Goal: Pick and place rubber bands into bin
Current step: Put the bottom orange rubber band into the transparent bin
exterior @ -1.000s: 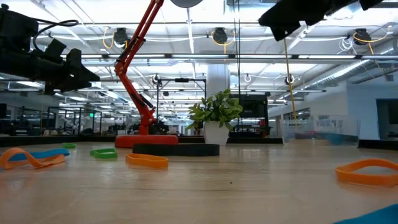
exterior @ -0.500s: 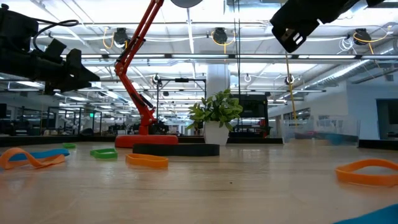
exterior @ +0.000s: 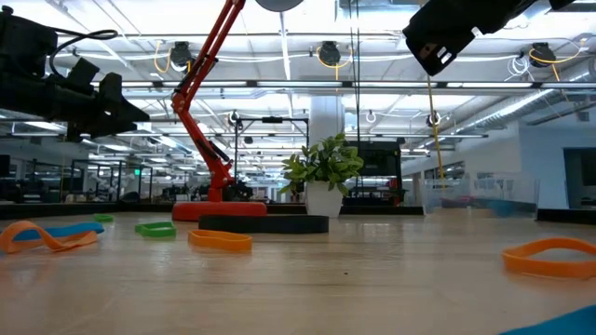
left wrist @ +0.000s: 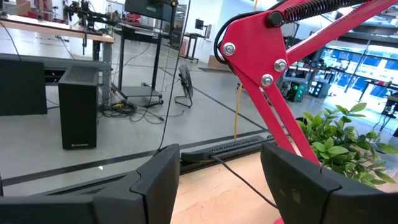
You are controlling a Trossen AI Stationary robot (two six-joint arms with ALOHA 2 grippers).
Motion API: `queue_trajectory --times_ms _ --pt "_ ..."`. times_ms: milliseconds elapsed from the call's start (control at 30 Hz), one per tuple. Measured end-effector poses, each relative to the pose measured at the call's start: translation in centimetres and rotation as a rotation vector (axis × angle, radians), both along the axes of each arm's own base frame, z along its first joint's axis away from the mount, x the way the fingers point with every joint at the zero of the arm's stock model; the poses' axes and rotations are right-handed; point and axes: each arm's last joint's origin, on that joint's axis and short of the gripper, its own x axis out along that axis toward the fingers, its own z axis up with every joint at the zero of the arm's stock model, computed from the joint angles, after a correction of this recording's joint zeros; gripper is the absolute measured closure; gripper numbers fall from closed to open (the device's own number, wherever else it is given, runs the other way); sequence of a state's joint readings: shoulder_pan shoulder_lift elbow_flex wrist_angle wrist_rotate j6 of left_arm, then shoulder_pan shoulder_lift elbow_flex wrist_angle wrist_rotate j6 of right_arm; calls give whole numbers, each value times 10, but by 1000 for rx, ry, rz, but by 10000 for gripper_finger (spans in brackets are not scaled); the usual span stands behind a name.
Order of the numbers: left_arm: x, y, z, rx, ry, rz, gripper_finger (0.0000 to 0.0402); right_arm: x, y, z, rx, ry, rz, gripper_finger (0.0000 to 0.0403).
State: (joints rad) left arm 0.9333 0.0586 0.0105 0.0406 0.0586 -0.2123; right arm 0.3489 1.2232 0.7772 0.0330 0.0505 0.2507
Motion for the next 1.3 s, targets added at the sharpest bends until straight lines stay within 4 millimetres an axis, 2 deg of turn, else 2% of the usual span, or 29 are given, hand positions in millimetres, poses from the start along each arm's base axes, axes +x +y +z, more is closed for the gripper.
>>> queue_trajectory --times_ms 167,467,600,767,900,1167,1300 --pt "0 0 0 0 0 0 172 0 0 0 -1 -1 0 328" --pt "0 0 0 0 0 0 172 0 0 0 -9 1 4 240" --pt "0 0 0 0 -1 0 172 -1 -1 -2 -20 19 4 218" --pt "0 0 0 -1 -1 0 172 -2 -1 -3 -104 8 50 209" --pt "0 0 0 -5 -6 0 172 -5 0 -9 -133 137 55 212" --pt "0 0 0 -7 -9 0 172 16 31 -12 -224 308 153 212" --pt "0 0 0 -7 -8 0 172 24 39 -25 -239 383 152 212"
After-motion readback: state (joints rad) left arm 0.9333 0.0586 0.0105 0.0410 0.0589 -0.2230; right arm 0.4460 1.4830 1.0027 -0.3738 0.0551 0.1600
